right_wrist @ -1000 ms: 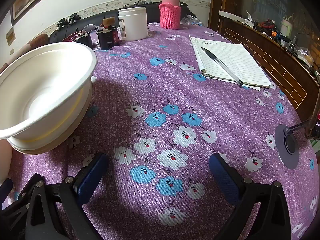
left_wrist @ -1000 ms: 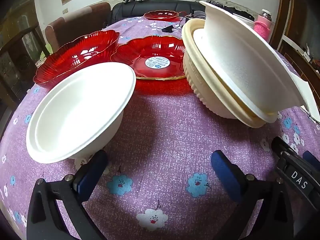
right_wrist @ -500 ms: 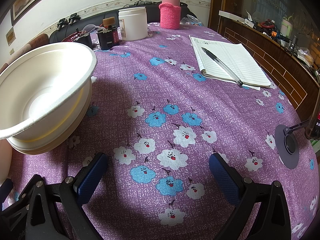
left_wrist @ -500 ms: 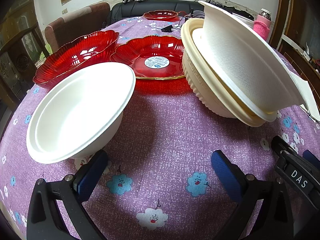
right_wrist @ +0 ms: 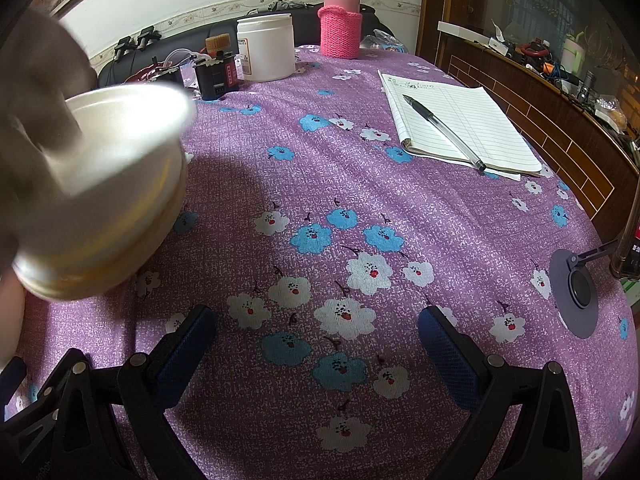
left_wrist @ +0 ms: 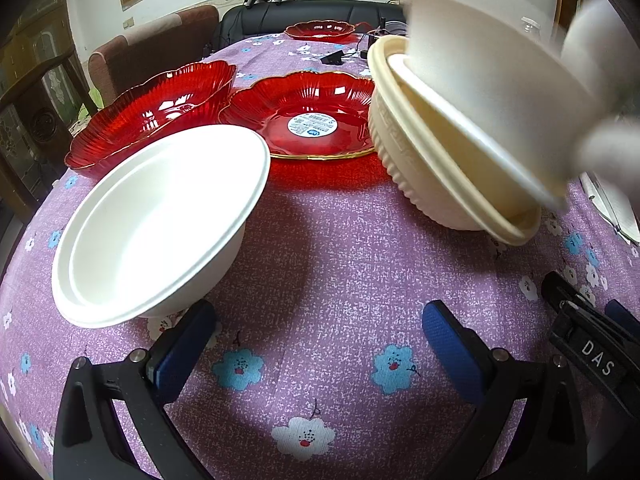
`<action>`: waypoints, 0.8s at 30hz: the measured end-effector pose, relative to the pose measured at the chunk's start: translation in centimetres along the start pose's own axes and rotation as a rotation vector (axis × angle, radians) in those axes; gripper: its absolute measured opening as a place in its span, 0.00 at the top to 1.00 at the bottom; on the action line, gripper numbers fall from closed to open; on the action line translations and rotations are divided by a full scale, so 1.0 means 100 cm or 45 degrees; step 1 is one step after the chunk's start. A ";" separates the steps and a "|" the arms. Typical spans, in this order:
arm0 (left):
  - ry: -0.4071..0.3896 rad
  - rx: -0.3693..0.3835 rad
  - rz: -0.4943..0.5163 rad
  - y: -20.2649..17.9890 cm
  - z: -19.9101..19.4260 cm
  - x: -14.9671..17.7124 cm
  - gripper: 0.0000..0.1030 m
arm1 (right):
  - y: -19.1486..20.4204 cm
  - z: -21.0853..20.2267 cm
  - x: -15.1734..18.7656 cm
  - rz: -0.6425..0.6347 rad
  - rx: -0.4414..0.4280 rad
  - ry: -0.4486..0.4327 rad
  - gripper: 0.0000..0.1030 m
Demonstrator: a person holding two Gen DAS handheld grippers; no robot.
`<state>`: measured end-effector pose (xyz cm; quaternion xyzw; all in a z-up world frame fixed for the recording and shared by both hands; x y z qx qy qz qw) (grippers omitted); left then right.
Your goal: Organize plates and bowls
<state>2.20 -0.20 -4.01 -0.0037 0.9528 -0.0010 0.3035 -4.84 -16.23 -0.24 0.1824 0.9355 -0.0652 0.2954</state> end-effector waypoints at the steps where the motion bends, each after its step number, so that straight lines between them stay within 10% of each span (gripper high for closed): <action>1: 0.000 0.000 0.000 0.000 0.000 0.000 0.00 | 0.000 0.000 0.000 0.000 0.000 0.000 0.01; 24: 0.000 -0.001 -0.002 -0.001 0.000 0.000 0.00 | 0.002 0.000 0.001 0.000 0.000 0.000 0.01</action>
Point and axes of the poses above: each gripper's, at about its wrist camera, not at the fingertips, and z roughly the way its jaws point, y to its left, x to its underside, the point moved 5 cm from there along z, roughly the way its jaws point, and after that the axes turned 1 degree about x, right-handed, at the moved point
